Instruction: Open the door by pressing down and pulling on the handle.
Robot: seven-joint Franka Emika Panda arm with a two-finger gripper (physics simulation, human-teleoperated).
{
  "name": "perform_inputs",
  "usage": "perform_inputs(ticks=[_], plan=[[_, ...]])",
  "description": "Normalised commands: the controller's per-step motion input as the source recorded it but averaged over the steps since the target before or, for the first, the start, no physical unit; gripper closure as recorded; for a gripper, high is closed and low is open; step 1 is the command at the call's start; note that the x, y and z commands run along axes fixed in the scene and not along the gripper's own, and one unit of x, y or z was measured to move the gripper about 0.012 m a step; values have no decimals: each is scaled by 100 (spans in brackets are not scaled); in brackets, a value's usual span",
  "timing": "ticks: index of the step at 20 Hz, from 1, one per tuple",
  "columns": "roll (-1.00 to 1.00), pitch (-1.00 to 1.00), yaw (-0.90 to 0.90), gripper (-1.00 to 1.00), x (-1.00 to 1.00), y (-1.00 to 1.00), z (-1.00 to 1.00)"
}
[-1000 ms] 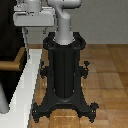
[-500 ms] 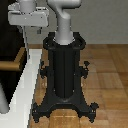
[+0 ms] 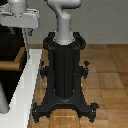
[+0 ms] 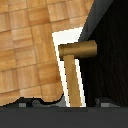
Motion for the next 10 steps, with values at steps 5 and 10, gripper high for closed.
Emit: perform_inputs(ticks=[5,10], plan=[[0,0,0,-100,60,0,0],[0,0,0,-100,20,-20,0]])
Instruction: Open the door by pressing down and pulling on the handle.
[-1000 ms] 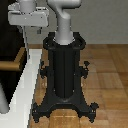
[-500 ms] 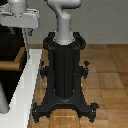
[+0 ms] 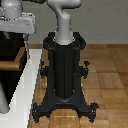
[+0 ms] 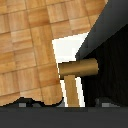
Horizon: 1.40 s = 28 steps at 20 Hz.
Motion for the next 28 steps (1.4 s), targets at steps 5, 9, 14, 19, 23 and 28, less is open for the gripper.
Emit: perform_inputs(ticks=[5,9,14,19,23,28], plan=[[0,0,0,-100,0,-20,0],[0,0,0,-100,0,0,0],[0,0,0,-100,0,0,-80],[0,0,0,-100,0,0,-60],[0,0,0,-100,0,0,-75],[0,0,0,-100,0,0,-20]])
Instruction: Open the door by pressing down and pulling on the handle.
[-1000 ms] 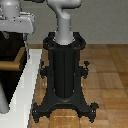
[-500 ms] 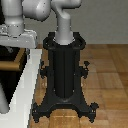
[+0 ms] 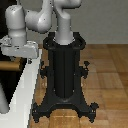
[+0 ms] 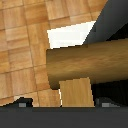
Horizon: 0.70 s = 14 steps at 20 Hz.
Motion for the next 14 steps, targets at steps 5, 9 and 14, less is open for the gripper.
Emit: perform_inputs(ticks=[5,9,14], plan=[[0,0,0,100,0,0,0],[0,0,0,100,0,0,0],[0,0,0,100,0,0,0]])
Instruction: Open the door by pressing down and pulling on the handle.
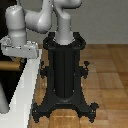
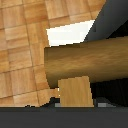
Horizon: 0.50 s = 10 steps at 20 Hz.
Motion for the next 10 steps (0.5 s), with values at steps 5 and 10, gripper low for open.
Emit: perform_inputs(ticks=[5,10], plan=[[0,-9,0,100,0,0,-20],[0,-12,0,100,0,0,-60]])
